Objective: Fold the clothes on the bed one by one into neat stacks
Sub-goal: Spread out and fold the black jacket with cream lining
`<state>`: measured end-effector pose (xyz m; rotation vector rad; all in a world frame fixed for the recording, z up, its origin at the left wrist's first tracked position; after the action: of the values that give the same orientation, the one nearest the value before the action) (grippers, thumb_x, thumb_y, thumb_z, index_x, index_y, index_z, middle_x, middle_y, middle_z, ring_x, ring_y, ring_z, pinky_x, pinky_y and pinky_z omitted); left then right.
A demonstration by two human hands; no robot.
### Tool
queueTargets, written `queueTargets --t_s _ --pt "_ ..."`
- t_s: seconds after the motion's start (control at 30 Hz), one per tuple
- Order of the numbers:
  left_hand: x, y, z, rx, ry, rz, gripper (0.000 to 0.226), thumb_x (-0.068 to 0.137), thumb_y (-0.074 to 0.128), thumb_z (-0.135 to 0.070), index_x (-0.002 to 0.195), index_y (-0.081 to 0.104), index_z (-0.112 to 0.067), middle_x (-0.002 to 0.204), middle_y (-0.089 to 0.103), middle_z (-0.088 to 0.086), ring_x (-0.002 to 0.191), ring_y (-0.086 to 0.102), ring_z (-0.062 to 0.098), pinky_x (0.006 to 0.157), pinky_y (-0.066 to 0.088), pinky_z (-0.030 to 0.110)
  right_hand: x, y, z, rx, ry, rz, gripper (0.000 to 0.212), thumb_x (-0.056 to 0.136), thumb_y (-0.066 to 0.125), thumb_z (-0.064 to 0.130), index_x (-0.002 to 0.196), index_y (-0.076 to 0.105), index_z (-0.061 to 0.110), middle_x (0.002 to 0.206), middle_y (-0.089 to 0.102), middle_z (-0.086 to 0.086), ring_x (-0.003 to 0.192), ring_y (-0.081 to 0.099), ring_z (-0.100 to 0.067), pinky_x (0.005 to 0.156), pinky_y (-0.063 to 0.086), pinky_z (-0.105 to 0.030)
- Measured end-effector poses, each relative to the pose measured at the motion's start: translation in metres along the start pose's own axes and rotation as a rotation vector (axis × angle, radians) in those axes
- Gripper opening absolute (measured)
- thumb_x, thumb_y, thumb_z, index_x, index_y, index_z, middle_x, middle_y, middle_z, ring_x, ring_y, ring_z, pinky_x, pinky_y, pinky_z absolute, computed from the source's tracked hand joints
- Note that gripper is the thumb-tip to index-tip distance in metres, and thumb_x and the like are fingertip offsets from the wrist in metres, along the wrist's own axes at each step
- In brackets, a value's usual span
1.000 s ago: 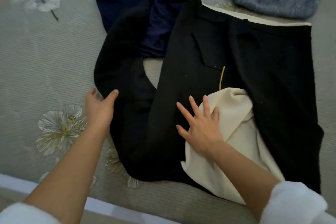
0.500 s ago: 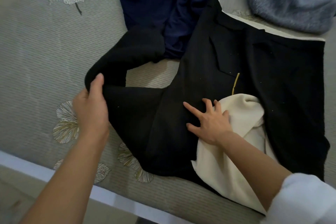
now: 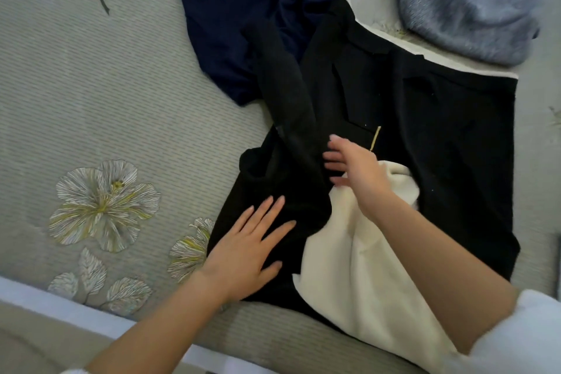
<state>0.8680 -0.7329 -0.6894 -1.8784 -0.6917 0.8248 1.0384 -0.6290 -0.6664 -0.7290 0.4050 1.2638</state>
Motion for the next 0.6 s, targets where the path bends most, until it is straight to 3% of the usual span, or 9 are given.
queueTargets --t_s 0.1,0.17,0.23,0.3,0.37,0.43,0.47,0.53,0.6 --pt "0.003 0.004 0.002 -0.04 -0.028 -0.001 0.061 0.091 0.039 -0.046 0.149 0.028 -0.03 0.16 0.006 0.007 0.147 0.004 0.023 0.117 0.009 0.038 0.004 0.025 0.032 -0.222 -0.24 0.003 0.084 0.076 0.069 0.058 0.144 0.033 0.025 0.147 0.036 -0.002 0.133 0.039 -0.019 0.108 0.037 -0.04" --pt "0.004 0.005 0.002 -0.042 -0.036 -0.017 0.061 0.091 0.04 -0.044 0.149 0.028 -0.03 0.16 0.007 0.007 0.147 0.005 0.023 0.116 0.011 0.038 0.003 0.052 0.052 -0.51 -0.445 0.023 0.103 0.072 0.069 0.063 0.151 0.011 0.033 0.158 0.01 0.003 0.144 0.015 -0.022 0.113 0.02 -0.048" --pt "0.003 0.006 0.001 -0.049 -0.036 -0.022 0.061 0.091 0.04 -0.044 0.149 0.027 -0.03 0.16 0.007 0.007 0.148 0.006 0.023 0.116 0.012 0.039 0.007 0.079 0.059 -0.886 -0.554 0.021 0.092 0.082 0.061 0.058 0.153 0.008 0.029 0.161 0.001 -0.002 0.147 0.005 -0.025 0.112 0.017 -0.054" --pt "0.003 0.006 0.002 -0.051 -0.04 -0.024 0.062 0.091 0.039 -0.044 0.15 0.027 -0.028 0.16 0.008 0.007 0.147 0.007 0.023 0.115 0.014 0.039 0.016 0.084 0.065 -1.001 -0.565 -0.013 0.056 0.096 0.048 0.038 0.147 0.034 0.018 0.155 0.025 -0.01 0.142 0.026 -0.03 0.107 0.03 -0.05" --pt "0.003 0.003 0.002 -0.053 -0.052 -0.022 0.062 0.092 0.038 -0.044 0.15 0.027 -0.025 0.16 0.008 0.008 0.147 0.008 0.023 0.116 0.016 0.04 0.025 0.058 0.081 -0.603 -0.526 -0.126 0.029 0.098 0.044 0.023 0.117 0.063 0.013 0.119 0.063 -0.009 0.109 0.059 -0.02 0.085 0.043 -0.032" --pt "0.004 -0.002 0.002 -0.072 -0.062 -0.051 0.06 0.094 0.035 -0.04 0.15 0.024 -0.025 0.16 0.008 0.009 0.147 0.008 0.024 0.118 0.019 0.042 0.032 0.008 0.087 -0.021 -0.399 -0.241 0.021 0.095 0.048 0.016 0.089 0.068 0.014 0.084 0.067 -0.002 0.079 0.063 -0.006 0.074 0.044 -0.025" --pt "0.006 -0.006 0.001 -0.113 -0.07 -0.068 0.058 0.095 0.033 -0.038 0.151 0.022 -0.027 0.16 0.006 0.008 0.148 0.006 0.024 0.118 0.019 0.043 0.035 -0.018 0.083 0.249 -0.333 -0.284 0.02 0.093 0.05 0.014 0.085 0.068 0.013 0.082 0.068 -0.001 0.081 0.064 -0.007 0.079 0.049 -0.027" --pt "0.013 -0.015 -0.001 -0.211 -0.102 -0.104 0.057 0.096 0.032 -0.036 0.151 0.018 -0.034 0.161 0.002 0.006 0.148 -0.001 0.023 0.119 0.01 0.041 0.041 -0.071 0.061 0.654 -0.231 -0.349 0.017 0.089 0.055 0.015 0.095 0.071 0.01 0.1 0.072 -0.009 0.101 0.067 -0.024 0.093 0.053 -0.039" --pt "0.022 -0.017 -0.011 -0.248 -0.109 -0.099 0.056 0.097 0.03 -0.039 0.15 0.014 -0.04 0.161 -0.001 0.002 0.148 -0.006 0.021 0.119 0.003 0.04 0.037 -0.114 0.034 0.835 -0.167 -0.349 0.031 0.087 0.059 0.018 0.114 0.068 0.005 0.115 0.068 -0.014 0.108 0.065 -0.029 0.094 0.053 -0.042"
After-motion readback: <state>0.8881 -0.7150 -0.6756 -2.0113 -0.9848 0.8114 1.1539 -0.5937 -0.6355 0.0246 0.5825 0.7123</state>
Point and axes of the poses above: each hand's wrist, its own x-axis towards the middle knuckle, its own y-axis out of the palm, z = x × y, the point moved 9 cm from there along x, towards the middle knuckle
